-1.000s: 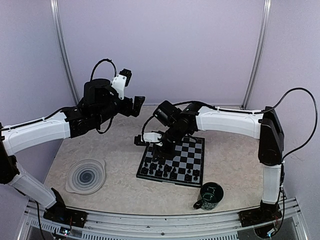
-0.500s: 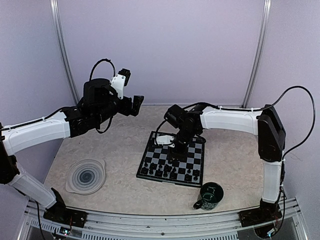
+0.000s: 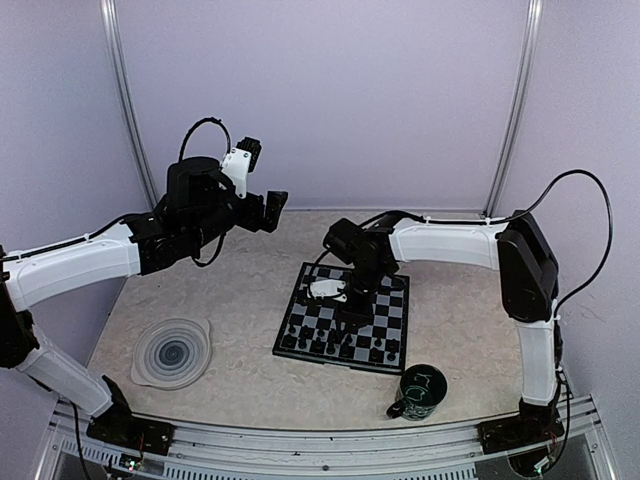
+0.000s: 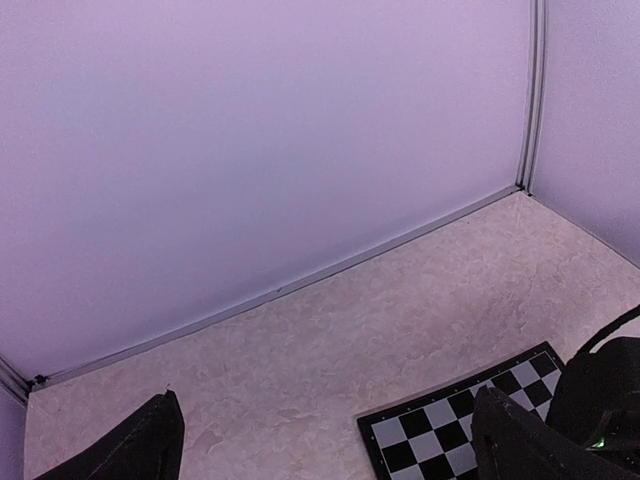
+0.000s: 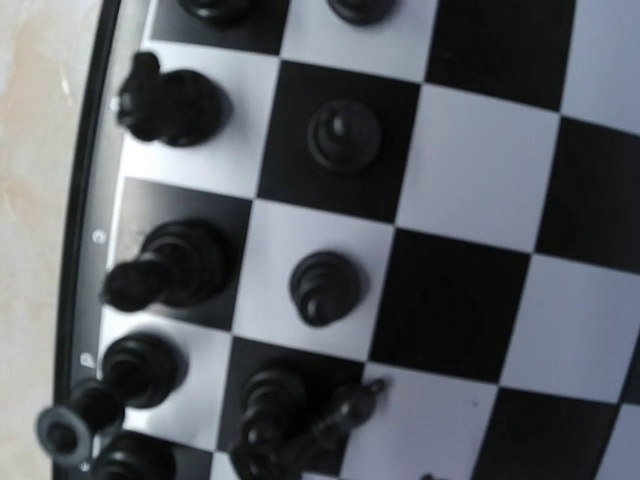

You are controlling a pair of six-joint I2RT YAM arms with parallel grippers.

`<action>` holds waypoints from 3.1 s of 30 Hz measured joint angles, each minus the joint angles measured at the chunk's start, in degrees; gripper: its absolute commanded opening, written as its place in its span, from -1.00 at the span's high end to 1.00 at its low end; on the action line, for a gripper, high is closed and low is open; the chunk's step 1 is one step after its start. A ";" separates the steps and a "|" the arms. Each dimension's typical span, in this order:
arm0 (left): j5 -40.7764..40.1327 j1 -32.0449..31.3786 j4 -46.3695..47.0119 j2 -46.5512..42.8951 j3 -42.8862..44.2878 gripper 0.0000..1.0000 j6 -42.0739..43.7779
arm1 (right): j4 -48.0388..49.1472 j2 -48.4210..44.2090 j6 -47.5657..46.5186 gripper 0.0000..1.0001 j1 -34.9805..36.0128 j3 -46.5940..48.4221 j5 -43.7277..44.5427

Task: Set up the chess pieces on the board
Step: Pick up the bishop at e8, then pass from the right arm to the left

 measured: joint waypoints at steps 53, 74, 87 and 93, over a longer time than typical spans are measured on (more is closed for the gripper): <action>0.31 0.00 0.00 0.00 0.00 -0.98 0.02 | 1.31 5.16 -0.22 0.64 -2.75 3.17 3.13; 17.64 0.50 2.78 4.39 0.31 -0.50 -9.27 | 14.71 -6.16 9.14 0.71 -25.86 -5.46 -36.83; 43.30 -2.47 13.35 20.92 3.06 0.06 -30.12 | 19.26 -8.37 12.31 0.70 -26.73 -10.93 -51.21; 44.13 -3.74 11.04 23.78 7.26 0.17 -32.87 | 19.28 -8.39 12.09 0.70 -26.73 -11.10 -51.98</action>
